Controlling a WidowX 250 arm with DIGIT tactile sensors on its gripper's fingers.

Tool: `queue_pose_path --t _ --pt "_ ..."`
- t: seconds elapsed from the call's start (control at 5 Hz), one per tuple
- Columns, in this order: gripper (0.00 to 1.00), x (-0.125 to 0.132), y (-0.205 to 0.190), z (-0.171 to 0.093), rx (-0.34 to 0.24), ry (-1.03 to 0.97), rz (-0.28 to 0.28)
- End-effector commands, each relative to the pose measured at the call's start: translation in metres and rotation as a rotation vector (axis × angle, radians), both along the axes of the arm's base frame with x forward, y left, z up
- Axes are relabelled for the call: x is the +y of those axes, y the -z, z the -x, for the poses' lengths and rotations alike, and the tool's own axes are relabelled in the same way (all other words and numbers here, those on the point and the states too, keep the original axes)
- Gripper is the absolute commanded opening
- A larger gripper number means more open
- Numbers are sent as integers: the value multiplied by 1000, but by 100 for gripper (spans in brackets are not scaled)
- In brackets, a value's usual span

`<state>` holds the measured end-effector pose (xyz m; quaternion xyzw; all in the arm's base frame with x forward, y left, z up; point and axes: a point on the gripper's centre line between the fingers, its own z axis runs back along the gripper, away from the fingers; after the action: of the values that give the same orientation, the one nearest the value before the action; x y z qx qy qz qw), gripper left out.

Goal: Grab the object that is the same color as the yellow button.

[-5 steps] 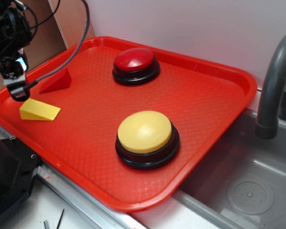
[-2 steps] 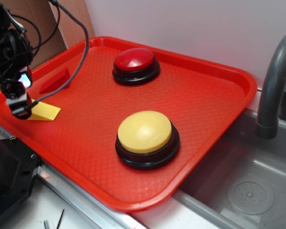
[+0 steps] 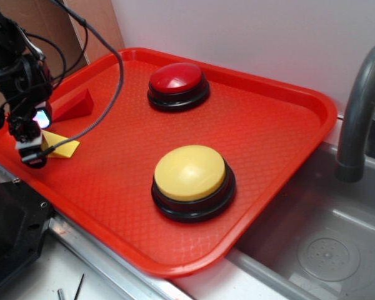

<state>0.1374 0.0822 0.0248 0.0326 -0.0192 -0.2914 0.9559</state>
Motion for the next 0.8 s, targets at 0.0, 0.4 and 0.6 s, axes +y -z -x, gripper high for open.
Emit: queue_pose_path --t 0.0,0.4,0.6 --pt "100 3 -5 1 -8 28 -23" --pt "100 10 8 -4 71 11 -39" --pt "100 14 7 -9 84 -6 -33"
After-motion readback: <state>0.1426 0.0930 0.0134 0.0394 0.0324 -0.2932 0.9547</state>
